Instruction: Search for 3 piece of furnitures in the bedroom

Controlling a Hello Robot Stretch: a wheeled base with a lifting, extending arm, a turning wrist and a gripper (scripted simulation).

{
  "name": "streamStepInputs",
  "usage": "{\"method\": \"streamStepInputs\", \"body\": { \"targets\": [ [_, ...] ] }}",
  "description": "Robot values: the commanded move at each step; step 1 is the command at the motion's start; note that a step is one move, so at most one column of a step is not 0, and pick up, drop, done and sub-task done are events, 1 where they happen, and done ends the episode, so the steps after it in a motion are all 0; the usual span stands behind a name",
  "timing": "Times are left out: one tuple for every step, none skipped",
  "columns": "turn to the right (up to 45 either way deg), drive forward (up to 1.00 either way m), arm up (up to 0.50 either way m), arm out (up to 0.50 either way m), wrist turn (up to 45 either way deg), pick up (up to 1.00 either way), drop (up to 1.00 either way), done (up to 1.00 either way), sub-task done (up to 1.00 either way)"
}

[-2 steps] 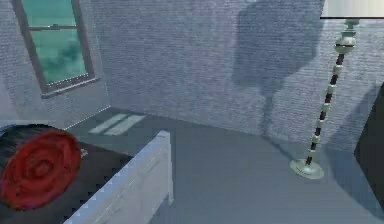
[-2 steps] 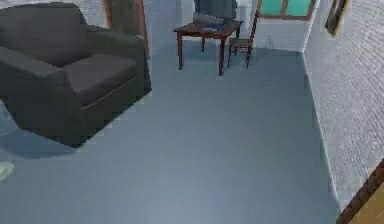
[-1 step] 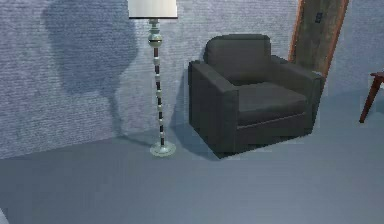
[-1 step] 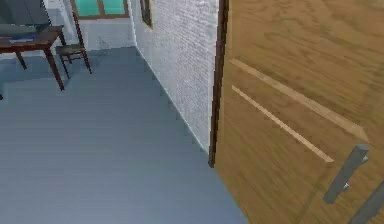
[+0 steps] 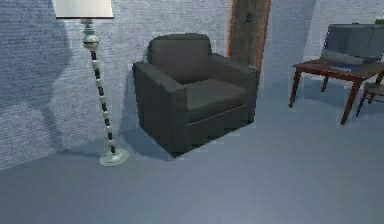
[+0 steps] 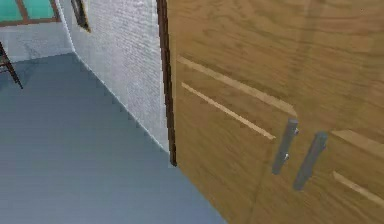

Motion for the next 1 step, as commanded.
{"method": "streamStepInputs", "body": {
  "targets": [
    [0.0,0.95,0.00,0.00,0.0,0.00,0.00,0.00,0.00]
  ]
}}
